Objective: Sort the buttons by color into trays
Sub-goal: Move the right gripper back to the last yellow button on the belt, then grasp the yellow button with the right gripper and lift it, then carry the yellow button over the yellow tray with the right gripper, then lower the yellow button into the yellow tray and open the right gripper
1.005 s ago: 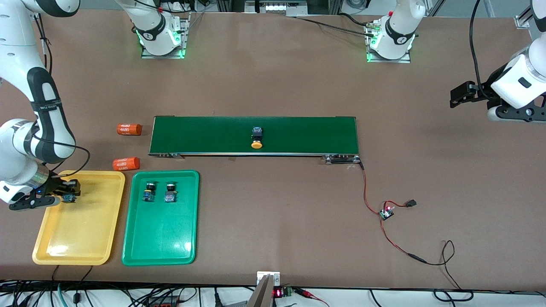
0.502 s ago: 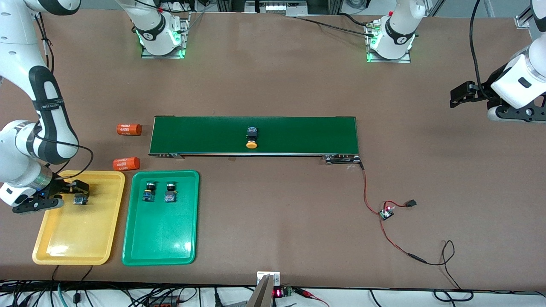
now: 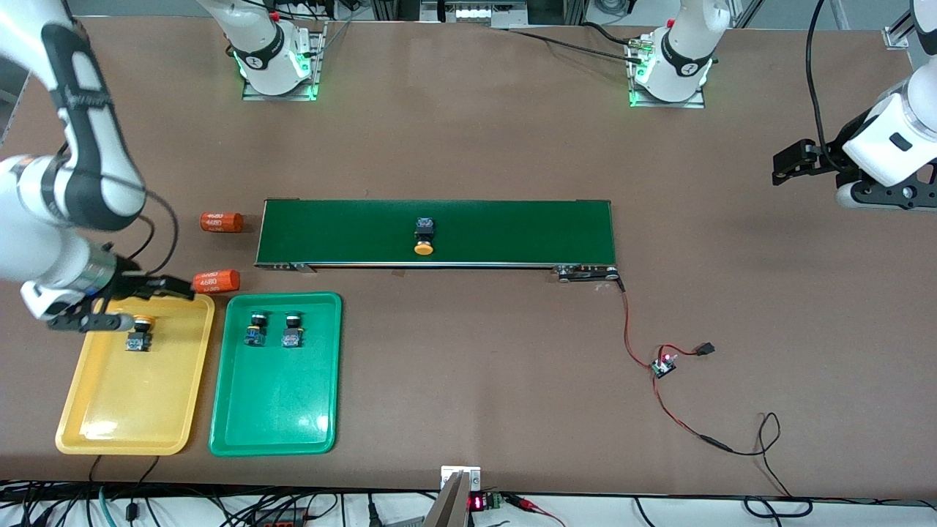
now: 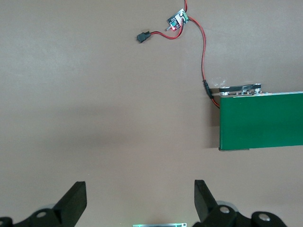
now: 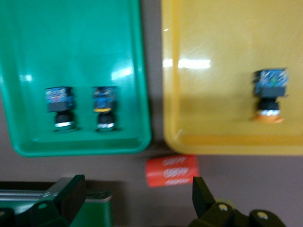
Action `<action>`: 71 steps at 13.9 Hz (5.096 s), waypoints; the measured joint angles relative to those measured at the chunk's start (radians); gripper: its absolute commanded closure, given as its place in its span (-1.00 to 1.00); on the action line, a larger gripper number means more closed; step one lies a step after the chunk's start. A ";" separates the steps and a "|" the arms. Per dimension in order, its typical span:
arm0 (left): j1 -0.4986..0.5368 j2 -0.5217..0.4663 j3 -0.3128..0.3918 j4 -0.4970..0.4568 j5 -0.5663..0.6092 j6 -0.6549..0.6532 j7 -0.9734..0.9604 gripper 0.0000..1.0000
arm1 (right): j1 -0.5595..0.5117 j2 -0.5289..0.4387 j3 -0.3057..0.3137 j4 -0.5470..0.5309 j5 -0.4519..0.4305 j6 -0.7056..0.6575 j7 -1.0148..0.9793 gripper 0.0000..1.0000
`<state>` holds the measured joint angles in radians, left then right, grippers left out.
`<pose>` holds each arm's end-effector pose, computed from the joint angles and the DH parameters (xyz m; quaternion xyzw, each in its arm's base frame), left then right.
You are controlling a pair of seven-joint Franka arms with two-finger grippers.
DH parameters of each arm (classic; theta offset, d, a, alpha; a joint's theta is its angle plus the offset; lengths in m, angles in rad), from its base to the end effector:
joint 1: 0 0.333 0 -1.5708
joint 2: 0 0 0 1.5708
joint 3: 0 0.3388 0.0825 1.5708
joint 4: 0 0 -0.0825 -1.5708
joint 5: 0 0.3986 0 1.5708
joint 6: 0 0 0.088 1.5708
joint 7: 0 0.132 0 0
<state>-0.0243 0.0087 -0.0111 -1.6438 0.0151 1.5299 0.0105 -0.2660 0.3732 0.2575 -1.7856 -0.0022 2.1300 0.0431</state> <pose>0.5604 -0.0178 0.5790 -0.9978 0.0231 0.0612 0.0083 0.6617 -0.0176 0.3389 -0.9984 0.0333 0.0091 0.0455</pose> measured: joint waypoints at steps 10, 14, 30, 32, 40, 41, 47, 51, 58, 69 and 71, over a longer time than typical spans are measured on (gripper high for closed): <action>0.009 0.000 0.003 0.000 0.000 0.000 0.000 -1.00 | 0.193 -0.099 0.197 -0.160 0.001 0.025 0.490 -1.00; 0.014 0.000 0.004 0.000 0.000 0.000 0.000 -1.00 | 0.274 -0.080 0.196 -0.172 -0.045 0.063 0.490 -1.00; 0.015 0.000 0.004 0.000 0.000 -0.001 0.000 -1.00 | 0.359 0.020 0.196 -0.175 -0.115 0.160 0.494 -1.00; 0.015 0.000 0.004 0.000 0.000 -0.001 0.000 -1.00 | 0.369 0.031 0.196 -0.175 -0.115 0.167 0.502 -1.00; 0.013 0.000 -0.006 0.000 0.000 -0.001 0.000 -1.00 | 0.377 0.083 0.186 -0.196 -0.142 0.228 0.506 -0.13; 0.011 0.000 -0.009 0.000 0.000 0.000 0.000 -1.00 | 0.377 0.084 0.183 -0.198 -0.152 0.228 0.506 0.12; 0.009 -0.001 -0.031 0.022 0.005 0.001 0.000 -1.00 | 0.356 0.081 0.172 -0.200 -0.164 0.228 0.487 0.77; 0.010 -0.001 -0.034 0.025 0.006 0.000 0.000 -1.00 | 0.312 0.063 0.161 -0.166 -0.171 0.215 0.447 0.82; 0.013 -0.001 -0.033 0.025 0.007 -0.004 0.000 -1.00 | 0.176 0.054 0.061 0.056 -0.155 0.061 0.144 0.83; 0.009 -0.001 -0.057 0.025 0.007 -0.005 0.000 -1.00 | 0.073 0.252 -0.092 0.203 -0.156 0.125 -0.197 0.83; 0.009 -0.001 -0.058 0.025 0.007 -0.007 0.000 -1.00 | 0.046 0.278 -0.123 0.203 -0.156 0.190 -0.273 0.82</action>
<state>-0.0150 0.0074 -0.0687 -1.6186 0.0222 1.5229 0.0105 -0.2204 0.6511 0.1346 -1.5825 -0.1585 2.3200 -0.2300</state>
